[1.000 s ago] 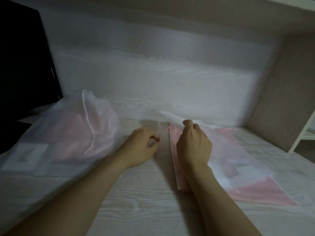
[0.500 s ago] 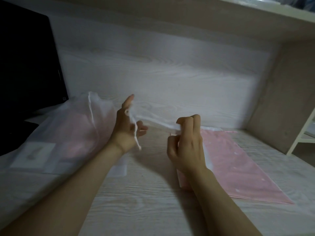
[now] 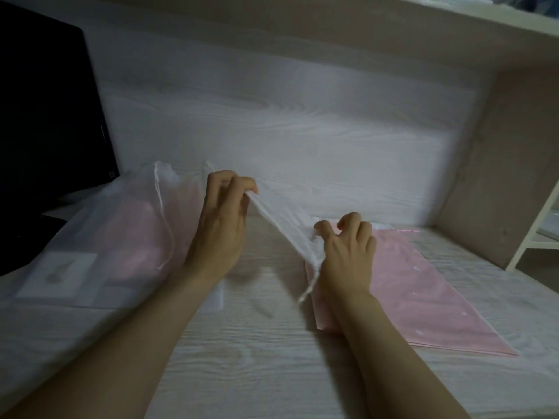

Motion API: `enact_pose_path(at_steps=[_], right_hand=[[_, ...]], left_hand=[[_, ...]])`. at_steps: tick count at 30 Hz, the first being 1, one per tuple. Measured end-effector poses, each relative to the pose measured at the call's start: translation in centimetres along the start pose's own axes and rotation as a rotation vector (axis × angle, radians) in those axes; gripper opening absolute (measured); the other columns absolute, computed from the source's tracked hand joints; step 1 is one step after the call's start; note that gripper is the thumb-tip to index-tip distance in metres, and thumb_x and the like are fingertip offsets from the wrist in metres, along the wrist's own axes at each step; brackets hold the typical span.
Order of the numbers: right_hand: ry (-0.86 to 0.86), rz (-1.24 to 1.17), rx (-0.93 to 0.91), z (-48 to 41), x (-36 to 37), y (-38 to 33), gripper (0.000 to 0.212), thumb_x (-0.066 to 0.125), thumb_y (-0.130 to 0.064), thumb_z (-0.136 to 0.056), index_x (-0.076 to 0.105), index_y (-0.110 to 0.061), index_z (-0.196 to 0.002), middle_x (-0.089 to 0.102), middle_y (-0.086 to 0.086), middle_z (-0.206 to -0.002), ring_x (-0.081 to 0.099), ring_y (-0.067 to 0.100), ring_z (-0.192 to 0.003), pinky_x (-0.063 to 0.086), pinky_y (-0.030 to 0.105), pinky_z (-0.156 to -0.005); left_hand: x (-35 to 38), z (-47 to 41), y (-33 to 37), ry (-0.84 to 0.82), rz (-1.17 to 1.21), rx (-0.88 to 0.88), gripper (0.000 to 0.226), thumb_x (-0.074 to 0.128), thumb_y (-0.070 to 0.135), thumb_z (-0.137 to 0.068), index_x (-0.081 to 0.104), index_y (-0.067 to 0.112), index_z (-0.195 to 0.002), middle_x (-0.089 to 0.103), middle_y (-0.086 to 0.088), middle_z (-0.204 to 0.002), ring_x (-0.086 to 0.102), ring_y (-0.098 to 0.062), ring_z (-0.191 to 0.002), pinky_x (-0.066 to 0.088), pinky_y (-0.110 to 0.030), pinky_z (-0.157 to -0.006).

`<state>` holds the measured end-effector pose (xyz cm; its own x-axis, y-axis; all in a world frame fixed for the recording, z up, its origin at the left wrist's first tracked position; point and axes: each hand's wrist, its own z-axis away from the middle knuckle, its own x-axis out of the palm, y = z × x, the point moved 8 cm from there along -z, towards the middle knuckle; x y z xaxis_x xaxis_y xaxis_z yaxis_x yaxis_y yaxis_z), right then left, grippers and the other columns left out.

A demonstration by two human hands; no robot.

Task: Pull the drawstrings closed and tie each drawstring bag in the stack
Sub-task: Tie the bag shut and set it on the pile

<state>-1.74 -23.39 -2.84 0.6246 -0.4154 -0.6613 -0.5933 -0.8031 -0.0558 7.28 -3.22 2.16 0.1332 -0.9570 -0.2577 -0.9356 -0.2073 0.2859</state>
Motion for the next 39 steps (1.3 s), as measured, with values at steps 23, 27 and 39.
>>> enact_pose_path(at_steps=[23, 27, 39], right_hand=[[-0.530, -0.738, -0.095, 2.2, 0.2, -3.5, 0.094, 0.068, -0.076, -0.074, 0.044, -0.031, -0.153, 0.048, -0.003, -0.151, 0.045, 0.015, -0.138, 0.042, 0.039, -0.113], [-0.255, -0.556, -0.120, 0.8, 0.1, -2.0, 0.044, 0.053, -0.008, -0.075, 0.071, -0.023, -0.111, 0.072, 0.006, -0.101, 0.066, 0.032, -0.101, 0.055, 0.044, -0.081], [0.208, -0.499, 0.276, 0.4, -3.6, 3.1, 0.062, 0.054, 0.004, -0.077, 0.040, -0.015, -0.134, 0.038, 0.012, -0.127, 0.050, 0.036, -0.079, 0.041, 0.041, -0.056]], left_hand=[[1.4, 0.9, 0.2, -0.046, -0.616, 0.207, 0.026, 0.060, 0.050, -0.102, 0.068, 0.025, -0.098, 0.067, 0.008, -0.109, 0.047, -0.029, -0.115, 0.027, -0.050, -0.090], [1.1, 1.0, 0.6, -0.031, -0.571, 0.241, 0.028, 0.064, 0.052, -0.100, 0.068, 0.026, -0.092, 0.068, 0.010, -0.126, 0.048, -0.028, -0.122, 0.025, -0.051, -0.093], [2.7, 1.5, -0.5, -0.187, -0.548, 0.092, 0.029, 0.060, 0.011, -0.101, 0.055, 0.016, -0.129, 0.069, -0.004, -0.106, 0.056, -0.033, -0.099, 0.035, -0.046, -0.084]])
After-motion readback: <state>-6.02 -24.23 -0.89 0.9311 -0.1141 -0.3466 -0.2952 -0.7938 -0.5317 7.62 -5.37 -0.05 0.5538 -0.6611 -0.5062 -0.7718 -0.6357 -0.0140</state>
